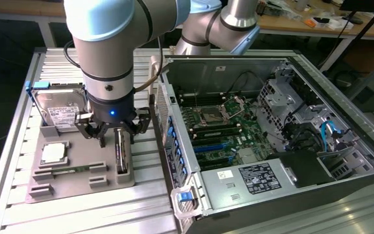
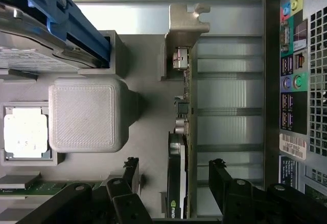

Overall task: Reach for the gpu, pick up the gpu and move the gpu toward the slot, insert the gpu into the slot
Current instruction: 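Pick up the gpu and move the gpu toward the slot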

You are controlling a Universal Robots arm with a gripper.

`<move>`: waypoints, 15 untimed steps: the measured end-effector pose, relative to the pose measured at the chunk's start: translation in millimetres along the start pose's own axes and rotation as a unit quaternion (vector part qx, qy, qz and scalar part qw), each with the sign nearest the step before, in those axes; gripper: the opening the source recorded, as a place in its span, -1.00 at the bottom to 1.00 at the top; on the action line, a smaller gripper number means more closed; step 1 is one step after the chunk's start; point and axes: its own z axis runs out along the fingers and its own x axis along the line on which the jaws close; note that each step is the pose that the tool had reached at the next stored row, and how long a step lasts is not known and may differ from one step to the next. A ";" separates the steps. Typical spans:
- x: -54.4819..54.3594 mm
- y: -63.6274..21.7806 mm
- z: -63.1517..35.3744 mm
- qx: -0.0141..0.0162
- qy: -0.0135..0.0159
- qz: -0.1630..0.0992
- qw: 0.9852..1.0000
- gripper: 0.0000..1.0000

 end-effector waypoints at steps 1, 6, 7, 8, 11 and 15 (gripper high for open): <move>0.0 0.0 0.0 0.000 0.000 0.000 1.000 0.33; 0.0 0.0 0.1 0.000 0.000 0.000 1.000 0.33; 0.0 0.0 0.1 0.000 0.000 0.000 1.000 0.29; 0.0 0.0 0.1 0.000 0.000 0.000 1.000 0.29; -0.1 0.0 0.2 0.000 0.000 0.000 1.000 0.04; -1.7 0.0 0.5 0.000 0.000 0.000 1.000 -0.33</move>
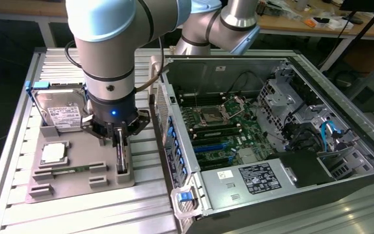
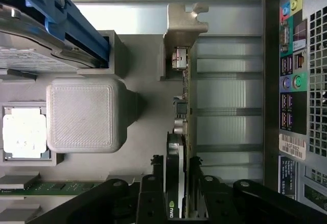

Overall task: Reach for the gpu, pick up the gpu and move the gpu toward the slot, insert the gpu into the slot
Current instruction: 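Pick up the gpu and move the gpu toward the slot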

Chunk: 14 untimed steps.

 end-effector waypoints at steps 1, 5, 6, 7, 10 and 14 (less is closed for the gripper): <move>-0.8 0.0 0.1 0.000 0.000 0.000 1.000 -0.44; -2.9 0.0 1.1 0.000 0.000 0.000 1.000 -0.47; -3.1 0.0 1.3 0.000 0.000 0.000 1.000 -0.47; -3.4 0.0 1.5 0.000 0.000 0.000 1.000 -0.47; -3.7 0.0 1.7 0.000 0.000 0.000 1.000 -0.47; -3.7 0.0 1.9 0.000 0.000 0.000 1.000 -0.47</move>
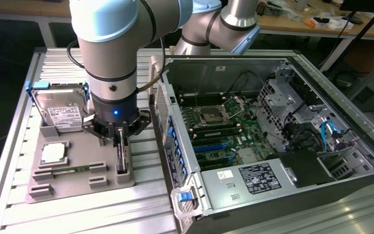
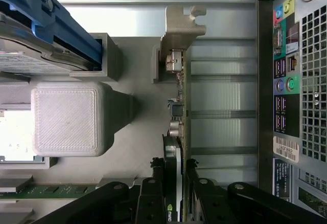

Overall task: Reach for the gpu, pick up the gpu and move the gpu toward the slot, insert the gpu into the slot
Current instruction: 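Pick up the gpu and move the gpu toward the slot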

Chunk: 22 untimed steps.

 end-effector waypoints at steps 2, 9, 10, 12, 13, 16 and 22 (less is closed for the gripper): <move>0.0 0.0 0.0 0.000 0.000 0.000 1.000 -0.47; -0.4 0.2 -1.1 -0.001 -0.001 0.000 1.000 -0.47; -0.4 0.2 -2.6 0.000 -0.001 0.000 1.000 -0.47; -0.4 0.5 -6.5 0.000 0.000 0.000 1.000 -0.47; -0.4 0.6 -8.3 0.000 0.000 0.000 1.000 -0.47; -0.4 0.8 -12.6 0.000 0.000 0.000 1.000 -0.47; -0.5 1.2 -21.9 0.000 0.000 0.000 1.000 -0.47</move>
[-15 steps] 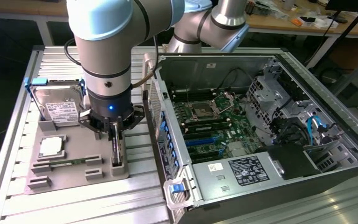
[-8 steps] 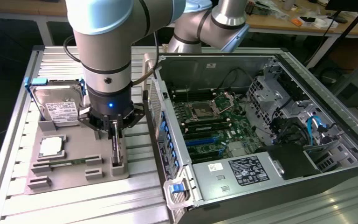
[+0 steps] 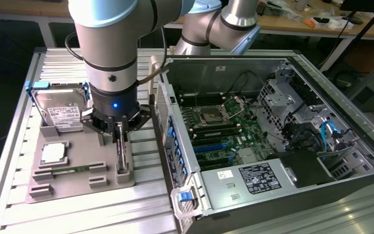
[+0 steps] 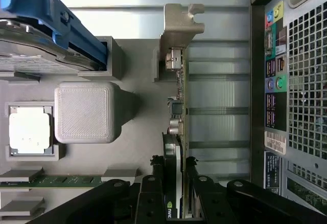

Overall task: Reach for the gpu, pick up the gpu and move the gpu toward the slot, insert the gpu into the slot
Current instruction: 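Pick up the gpu and move the gpu toward the slot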

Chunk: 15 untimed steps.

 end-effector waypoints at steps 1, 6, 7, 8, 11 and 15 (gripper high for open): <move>0.0 0.1 -1.4 0.000 0.000 0.000 1.000 -0.47; -0.1 0.3 -5.6 0.000 0.000 0.000 1.000 -0.47; -0.1 0.3 -6.0 0.000 0.000 0.000 1.000 -0.47; -0.1 0.3 -6.7 0.000 0.000 0.000 1.000 -0.47; -0.2 0.5 -11.2 0.000 0.000 0.000 1.000 -0.47; -0.2 0.9 -15.3 0.000 0.000 0.000 1.000 -0.47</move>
